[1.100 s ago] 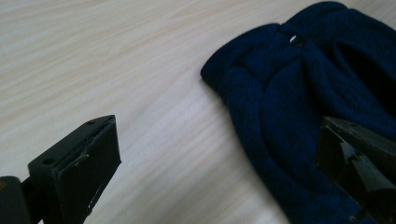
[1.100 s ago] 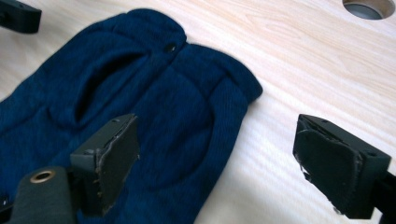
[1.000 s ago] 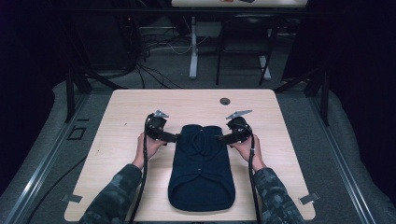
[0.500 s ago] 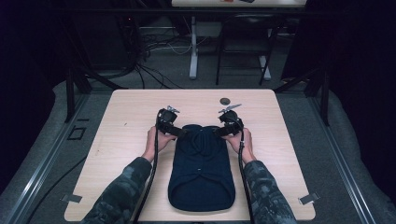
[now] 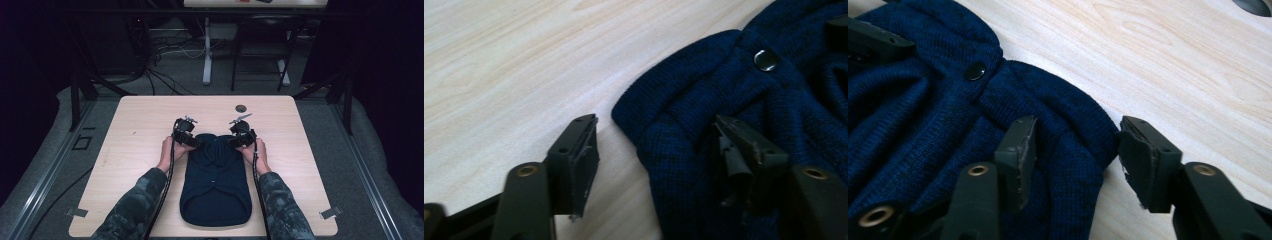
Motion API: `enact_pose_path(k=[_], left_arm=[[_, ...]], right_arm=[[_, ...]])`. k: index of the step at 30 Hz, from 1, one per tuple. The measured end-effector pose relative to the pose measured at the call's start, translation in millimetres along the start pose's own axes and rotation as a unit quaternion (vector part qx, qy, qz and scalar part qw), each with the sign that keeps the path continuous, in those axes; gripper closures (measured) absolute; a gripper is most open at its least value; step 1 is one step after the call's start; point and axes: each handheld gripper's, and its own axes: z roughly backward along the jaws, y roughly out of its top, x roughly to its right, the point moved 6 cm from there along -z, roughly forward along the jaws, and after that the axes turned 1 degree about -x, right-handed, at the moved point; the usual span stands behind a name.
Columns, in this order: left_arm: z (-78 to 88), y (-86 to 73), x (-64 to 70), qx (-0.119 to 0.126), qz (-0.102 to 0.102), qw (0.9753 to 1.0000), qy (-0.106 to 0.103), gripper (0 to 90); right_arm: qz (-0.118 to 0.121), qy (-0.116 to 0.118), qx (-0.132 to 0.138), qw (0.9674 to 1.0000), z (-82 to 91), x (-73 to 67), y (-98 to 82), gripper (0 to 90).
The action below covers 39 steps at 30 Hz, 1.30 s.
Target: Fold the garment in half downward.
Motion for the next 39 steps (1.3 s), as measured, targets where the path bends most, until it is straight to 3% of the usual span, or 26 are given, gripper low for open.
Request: enact_pose_path(k=[1, 4, 10, 19, 23, 25, 31, 32, 35, 39], left_arm=[[-0.1, -0.3, 0.4, 0.003, -0.001, 1.0, 0.001, 38.3], [0.6, -0.8, 3.3, 0.003, -0.002, 1.0, -0.002, 44.0], [0.9, -1.3, 5.6, 0.005, -0.006, 1.0, -0.001, 50.5], [1.0, -2.7, 8.4, 0.012, -0.009, 0.9999, -0.003, 56.5], [1.0, -3.1, 10.3, 0.015, -0.014, 0.9998, -0.004, 62.1], [1.4, -3.4, 11.4, 0.015, -0.018, 0.9997, -0.004, 63.0], [2.0, -4.6, 14.5, 0.022, -0.034, 0.9992, 0.004, 67.0], [3.1, -4.8, 16.1, 0.021, -0.047, 0.9986, 0.009, 67.7], [4.2, -5.0, 20.1, 0.03, -0.068, 0.9968, 0.031, 70.3], [9.4, -4.4, 20.2, 0.049, -0.067, 0.9961, 0.028, 72.3]], right_arm=[[-0.009, 0.002, 0.009, 0.9999, -2.5, -2.3, 0.2, 51.1], [-0.005, 0.012, 0.0, 0.9999, -5.9, -1.3, -2.4, 51.4], [-0.041, 0.05, 0.01, 0.9979, -7.9, 5.3, -8.9, 51.5], [-0.032, 0.043, -0.001, 0.9986, -8.4, 1.3, -6.6, 56.4], [-0.023, 0.047, 0.005, 0.9986, -8.8, -1.7, -5.9, 62.9], [-0.009, 0.046, -0.001, 0.9989, -7.8, -1.3, -6.1, 64.2], [0.003, 0.039, 0.008, 0.9992, -6.9, -4.1, -6.6, 69.1], [0.007, 0.034, 0.01, 0.9994, -6.5, -4.6, -6.4, 69.6], [0.005, 0.018, 0.02, 0.9996, -5.3, -6.6, -5.3, 71.5], [0.001, 0.023, 0.036, 0.9991, -0.4, -5.7, -5.1, 74.0]])
